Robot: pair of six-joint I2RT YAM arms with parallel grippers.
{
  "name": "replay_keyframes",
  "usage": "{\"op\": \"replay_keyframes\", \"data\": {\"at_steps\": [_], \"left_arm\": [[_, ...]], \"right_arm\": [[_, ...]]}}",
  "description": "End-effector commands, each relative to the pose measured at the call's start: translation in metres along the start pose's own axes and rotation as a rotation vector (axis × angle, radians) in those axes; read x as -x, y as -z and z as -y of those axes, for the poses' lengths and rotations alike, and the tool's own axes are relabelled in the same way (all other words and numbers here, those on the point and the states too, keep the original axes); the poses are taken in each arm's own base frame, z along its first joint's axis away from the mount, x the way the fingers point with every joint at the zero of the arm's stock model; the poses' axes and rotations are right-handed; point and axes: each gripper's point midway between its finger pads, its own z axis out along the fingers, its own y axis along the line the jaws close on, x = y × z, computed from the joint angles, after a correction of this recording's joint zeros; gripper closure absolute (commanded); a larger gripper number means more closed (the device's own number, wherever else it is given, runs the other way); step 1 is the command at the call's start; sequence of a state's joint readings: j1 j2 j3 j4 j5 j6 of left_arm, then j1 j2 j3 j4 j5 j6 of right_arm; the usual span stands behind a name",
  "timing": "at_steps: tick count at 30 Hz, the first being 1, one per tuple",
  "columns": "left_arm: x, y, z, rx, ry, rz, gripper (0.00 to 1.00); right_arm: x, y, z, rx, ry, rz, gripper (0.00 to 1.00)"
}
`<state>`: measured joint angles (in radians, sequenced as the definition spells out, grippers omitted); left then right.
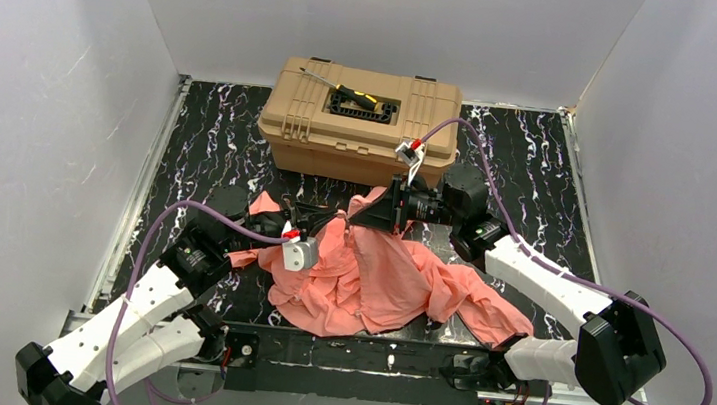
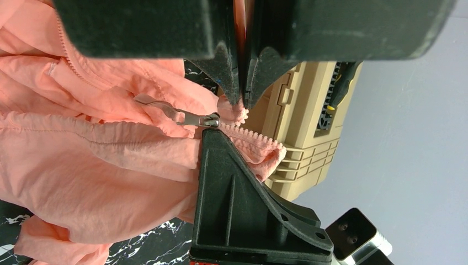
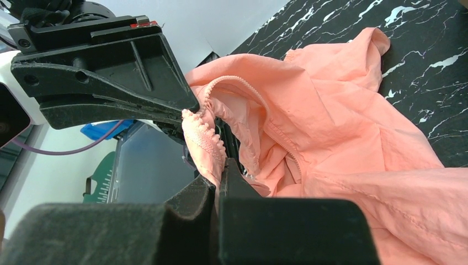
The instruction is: Zip up the jacket
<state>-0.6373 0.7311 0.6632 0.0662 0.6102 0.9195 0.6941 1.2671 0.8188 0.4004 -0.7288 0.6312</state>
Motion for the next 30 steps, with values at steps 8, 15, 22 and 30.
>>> {"op": "replay_keyframes", "data": {"at_steps": [8,15,22,30], "left_arm": [[0.012,0.002,-0.01,0.013,-0.027,0.026,1.0],[0.012,0.002,-0.01,0.011,-0.03,0.026,1.0],[0.011,0.001,-0.008,-0.001,-0.035,0.022,1.0],[0.012,0.001,0.007,-0.075,-0.018,0.037,1.0]], "right_arm": [[0.025,-0.003,-0.019,0.061,0.072,0.058,0.99],[0.025,-0.001,-0.024,0.079,0.079,0.049,0.99],[0.024,0.001,-0.028,0.085,0.096,0.035,0.99],[0.023,0.001,-0.032,0.106,0.102,0.022,0.99]]}}
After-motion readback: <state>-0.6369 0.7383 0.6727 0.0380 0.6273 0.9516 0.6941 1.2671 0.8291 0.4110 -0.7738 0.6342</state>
